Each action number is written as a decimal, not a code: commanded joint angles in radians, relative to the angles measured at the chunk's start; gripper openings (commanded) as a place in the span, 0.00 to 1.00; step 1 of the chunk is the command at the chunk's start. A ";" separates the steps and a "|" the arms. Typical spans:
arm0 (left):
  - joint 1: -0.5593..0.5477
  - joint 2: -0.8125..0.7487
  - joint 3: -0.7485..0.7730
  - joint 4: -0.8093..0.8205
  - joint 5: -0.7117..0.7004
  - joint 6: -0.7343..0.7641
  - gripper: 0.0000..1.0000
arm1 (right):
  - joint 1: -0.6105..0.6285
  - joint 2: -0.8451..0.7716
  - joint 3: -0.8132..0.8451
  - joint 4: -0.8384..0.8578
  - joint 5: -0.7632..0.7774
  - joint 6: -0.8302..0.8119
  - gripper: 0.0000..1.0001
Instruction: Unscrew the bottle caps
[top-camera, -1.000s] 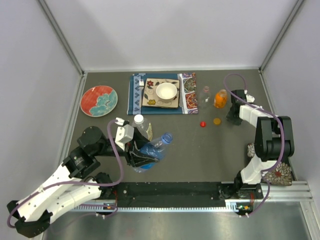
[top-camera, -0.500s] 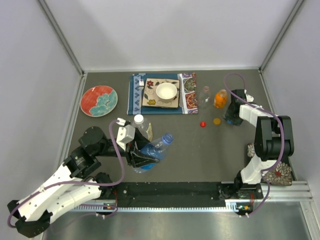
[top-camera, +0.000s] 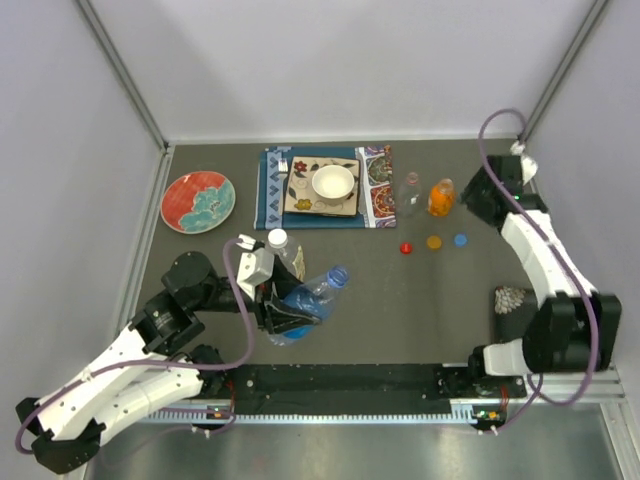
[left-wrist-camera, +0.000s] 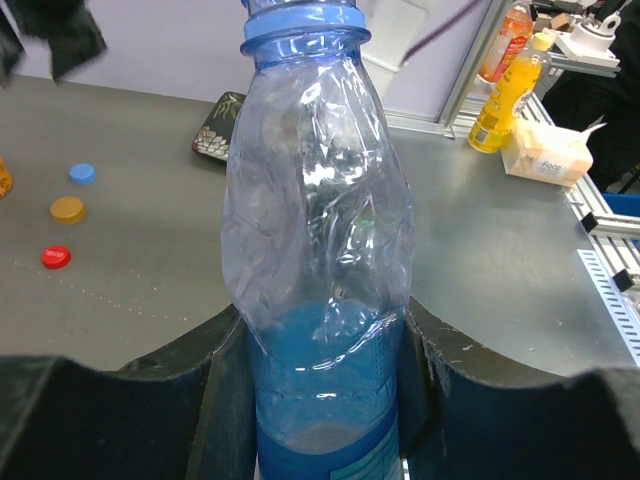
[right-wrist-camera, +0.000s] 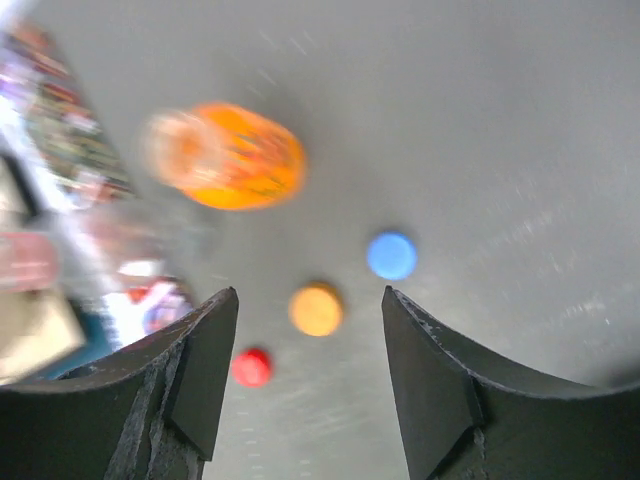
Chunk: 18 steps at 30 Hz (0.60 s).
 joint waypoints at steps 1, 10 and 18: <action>0.003 0.026 0.005 0.070 -0.015 0.003 0.45 | 0.065 -0.272 0.142 -0.024 -0.056 0.025 0.61; 0.002 0.159 0.054 0.091 -0.012 0.016 0.45 | 0.261 -0.589 0.034 0.390 -0.819 0.076 0.84; 0.000 0.246 0.110 0.085 -0.033 0.024 0.45 | 0.592 -0.597 0.145 0.222 -0.849 -0.034 0.99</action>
